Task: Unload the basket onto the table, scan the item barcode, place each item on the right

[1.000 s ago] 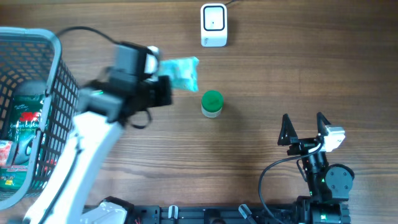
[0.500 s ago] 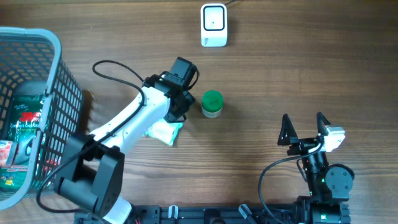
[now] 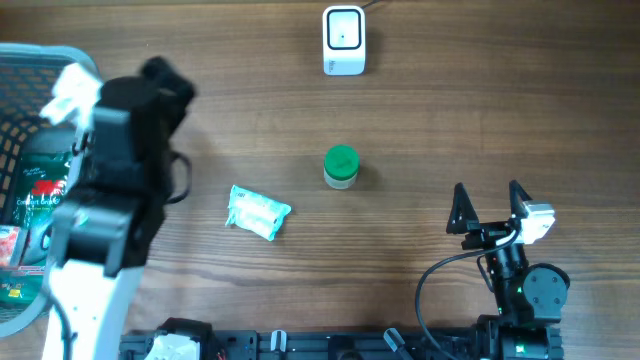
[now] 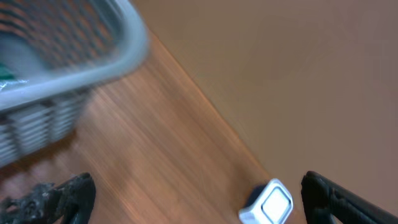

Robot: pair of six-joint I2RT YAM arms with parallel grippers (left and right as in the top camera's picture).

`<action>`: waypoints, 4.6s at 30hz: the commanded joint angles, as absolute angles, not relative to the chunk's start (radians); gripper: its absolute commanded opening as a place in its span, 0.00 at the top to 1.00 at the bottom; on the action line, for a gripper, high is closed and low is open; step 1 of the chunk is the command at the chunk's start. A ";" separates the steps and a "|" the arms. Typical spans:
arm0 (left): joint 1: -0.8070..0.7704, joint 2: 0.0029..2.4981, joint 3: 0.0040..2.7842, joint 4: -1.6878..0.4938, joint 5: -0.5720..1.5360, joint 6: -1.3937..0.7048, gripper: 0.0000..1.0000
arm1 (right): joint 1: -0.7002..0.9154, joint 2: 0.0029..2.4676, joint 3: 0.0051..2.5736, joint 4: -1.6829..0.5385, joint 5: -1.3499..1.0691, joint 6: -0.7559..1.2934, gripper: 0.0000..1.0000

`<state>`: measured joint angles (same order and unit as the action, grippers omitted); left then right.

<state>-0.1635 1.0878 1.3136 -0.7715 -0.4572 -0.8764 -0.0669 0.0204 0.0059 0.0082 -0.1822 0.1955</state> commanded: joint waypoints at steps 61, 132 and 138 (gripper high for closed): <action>-0.436 1.789 1.065 -0.698 0.001 -0.971 0.96 | -0.067 0.014 0.005 0.014 -0.179 0.184 0.00; 0.897 1.619 1.423 -1.076 -0.225 -0.944 0.00 | -0.067 0.014 0.005 0.014 -0.179 0.184 0.00; 0.792 1.782 1.423 -1.031 -0.402 -0.814 0.06 | -0.067 0.014 0.005 0.014 -0.179 0.184 0.00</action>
